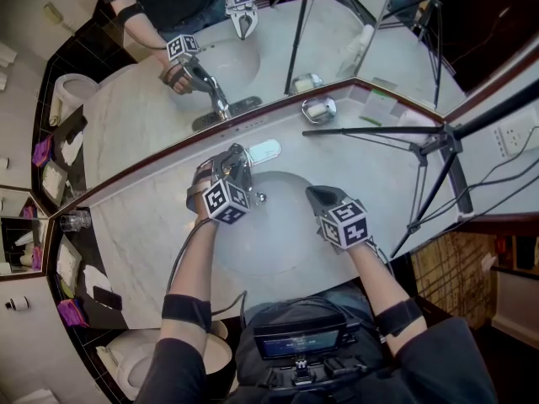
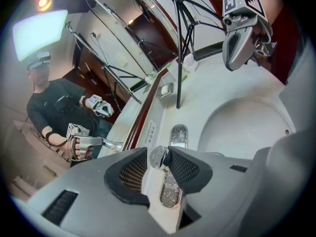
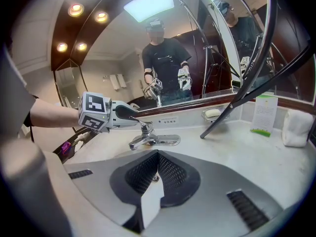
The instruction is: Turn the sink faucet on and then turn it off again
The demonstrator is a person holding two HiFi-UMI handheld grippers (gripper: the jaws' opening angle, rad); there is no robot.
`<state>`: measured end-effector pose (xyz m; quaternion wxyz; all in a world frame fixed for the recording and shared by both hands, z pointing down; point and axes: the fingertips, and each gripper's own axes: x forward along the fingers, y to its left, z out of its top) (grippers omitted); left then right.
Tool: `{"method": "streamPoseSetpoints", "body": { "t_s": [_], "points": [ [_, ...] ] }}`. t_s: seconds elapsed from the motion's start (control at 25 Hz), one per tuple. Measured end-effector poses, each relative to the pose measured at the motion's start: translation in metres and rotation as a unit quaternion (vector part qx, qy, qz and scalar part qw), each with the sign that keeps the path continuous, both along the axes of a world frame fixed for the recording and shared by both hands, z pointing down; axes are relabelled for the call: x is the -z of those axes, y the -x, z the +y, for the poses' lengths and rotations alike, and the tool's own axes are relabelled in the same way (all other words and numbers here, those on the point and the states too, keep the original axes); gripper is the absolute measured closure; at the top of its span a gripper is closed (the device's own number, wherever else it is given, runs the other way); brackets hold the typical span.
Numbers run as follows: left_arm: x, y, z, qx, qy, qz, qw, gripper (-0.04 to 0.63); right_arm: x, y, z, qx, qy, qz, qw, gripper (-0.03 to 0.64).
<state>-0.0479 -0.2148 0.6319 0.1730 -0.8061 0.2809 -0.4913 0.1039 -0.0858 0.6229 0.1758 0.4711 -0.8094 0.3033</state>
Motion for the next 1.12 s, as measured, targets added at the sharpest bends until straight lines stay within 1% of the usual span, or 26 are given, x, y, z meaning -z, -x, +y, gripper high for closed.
{"method": "streamPoseSetpoints", "body": {
  "t_s": [0.32,0.44,0.52,0.64,0.72,0.8,0.88,0.92,0.96,1.0,1.04,1.12],
  "points": [
    [0.009,0.004,0.018,-0.019,-0.012,-0.020,0.9995,0.456,0.008,0.006,-0.002,0.004,-0.008,-0.002,1.000,0.600],
    [0.015,0.007,0.033,-0.024,-0.011,-0.018,0.9995,0.456,0.010,0.009,-0.003,0.005,-0.010,-0.002,1.000,0.600],
    [0.017,0.012,0.042,-0.015,-0.002,-0.008,0.9999,0.457,0.012,0.011,-0.003,0.007,-0.013,-0.002,1.000,0.600],
    [0.023,0.021,0.053,0.011,0.000,0.014,0.9998,0.519,0.016,0.014,-0.003,0.012,-0.018,-0.002,1.000,0.600],
    [0.031,0.027,0.058,0.033,0.000,0.040,0.9986,0.582,0.019,0.017,-0.003,0.015,-0.021,-0.002,1.000,0.600],
    [0.041,0.032,0.064,0.057,0.007,0.075,0.9955,0.589,0.022,0.021,-0.003,0.018,-0.024,-0.001,1.000,0.600],
    [0.050,0.037,0.069,0.088,0.022,0.120,0.9886,0.591,0.025,0.024,-0.002,0.022,-0.026,-0.001,0.999,0.600],
    [0.055,0.040,0.072,0.106,0.032,0.147,0.9829,0.591,0.026,0.025,-0.002,0.023,-0.027,0.000,0.999,0.600],
    [0.060,0.043,0.075,0.126,0.044,0.176,0.9752,0.591,0.027,0.027,-0.002,0.025,-0.028,0.000,0.999,0.600],
    [0.065,0.046,0.078,0.147,0.057,0.208,0.9654,0.591,0.028,0.029,-0.002,0.027,-0.028,0.001,0.999,0.600],
    [0.070,0.049,0.081,0.168,0.070,0.241,0.9533,0.591,0.028,0.030,-0.001,0.030,-0.028,0.002,0.999,0.600],
    [0.079,0.059,0.086,0.212,0.093,0.306,0.9234,0.591,0.029,0.033,0.000,0.035,-0.028,0.004,0.999,0.600]
  ]
}}
